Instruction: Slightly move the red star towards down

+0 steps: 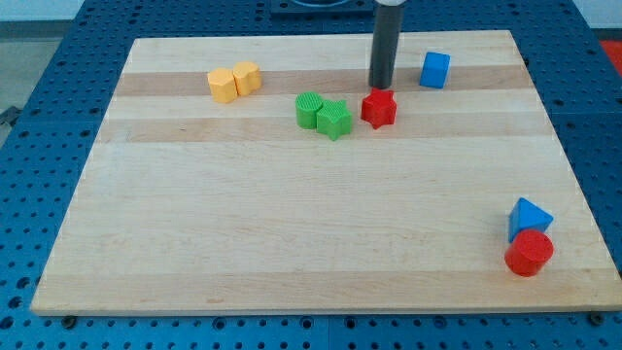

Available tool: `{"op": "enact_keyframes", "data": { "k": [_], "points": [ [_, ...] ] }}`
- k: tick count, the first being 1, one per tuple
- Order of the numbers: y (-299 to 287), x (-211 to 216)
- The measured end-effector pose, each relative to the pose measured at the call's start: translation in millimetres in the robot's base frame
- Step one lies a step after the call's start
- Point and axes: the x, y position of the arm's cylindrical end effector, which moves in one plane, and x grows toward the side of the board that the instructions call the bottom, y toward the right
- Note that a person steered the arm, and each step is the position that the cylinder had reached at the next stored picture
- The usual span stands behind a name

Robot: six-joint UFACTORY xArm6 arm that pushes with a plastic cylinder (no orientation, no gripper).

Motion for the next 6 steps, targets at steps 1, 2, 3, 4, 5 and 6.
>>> {"op": "enact_keyframes", "data": {
  "k": [1,2,3,4,5,6],
  "points": [
    [-1.5,35.3],
    [-1.5,80.5],
    [-1.4,128.6],
    [8.0,137.9],
    [48.2,129.3],
    [70.8,160.9]
  ]
}}
